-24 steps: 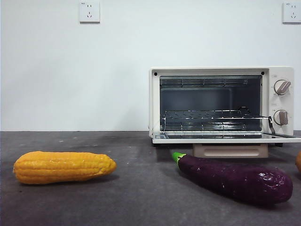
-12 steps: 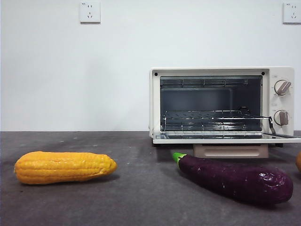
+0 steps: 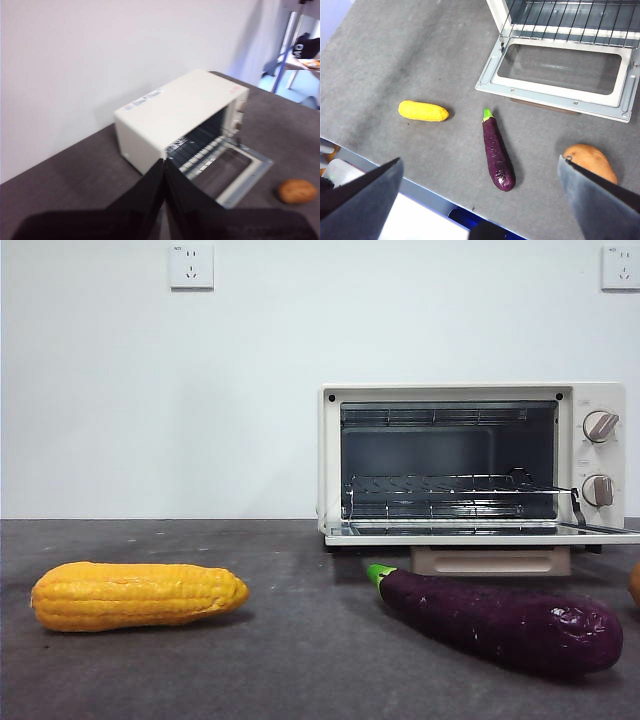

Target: Take the eggplant from the table,put the eggplant in the oven

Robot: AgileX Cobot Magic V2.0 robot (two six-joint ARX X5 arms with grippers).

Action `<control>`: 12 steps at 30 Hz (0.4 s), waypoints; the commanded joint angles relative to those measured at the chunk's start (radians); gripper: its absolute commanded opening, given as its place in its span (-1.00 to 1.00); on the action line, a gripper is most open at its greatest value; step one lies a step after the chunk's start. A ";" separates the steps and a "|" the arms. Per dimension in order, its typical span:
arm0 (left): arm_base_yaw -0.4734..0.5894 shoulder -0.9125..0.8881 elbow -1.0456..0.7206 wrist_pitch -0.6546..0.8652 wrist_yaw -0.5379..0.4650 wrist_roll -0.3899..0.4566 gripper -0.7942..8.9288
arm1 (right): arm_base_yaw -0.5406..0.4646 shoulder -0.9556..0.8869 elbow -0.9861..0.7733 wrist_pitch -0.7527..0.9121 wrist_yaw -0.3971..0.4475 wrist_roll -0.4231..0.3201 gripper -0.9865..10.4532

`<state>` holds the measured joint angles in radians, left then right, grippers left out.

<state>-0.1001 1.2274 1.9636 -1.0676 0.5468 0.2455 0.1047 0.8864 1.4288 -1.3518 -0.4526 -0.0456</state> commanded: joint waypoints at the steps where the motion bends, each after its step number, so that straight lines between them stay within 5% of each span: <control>1: 0.002 -0.032 -0.035 -0.030 0.075 0.042 -0.85 | 0.002 0.001 0.005 -0.011 -0.003 -0.010 0.11; 12: 0.004 -0.340 -0.557 0.035 0.111 0.080 -0.85 | 0.040 0.001 0.005 -0.015 -0.003 -0.010 0.11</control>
<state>-0.0998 0.8951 1.4612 -1.0451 0.6540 0.3107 0.1398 0.8879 1.4292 -1.3518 -0.4534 -0.0460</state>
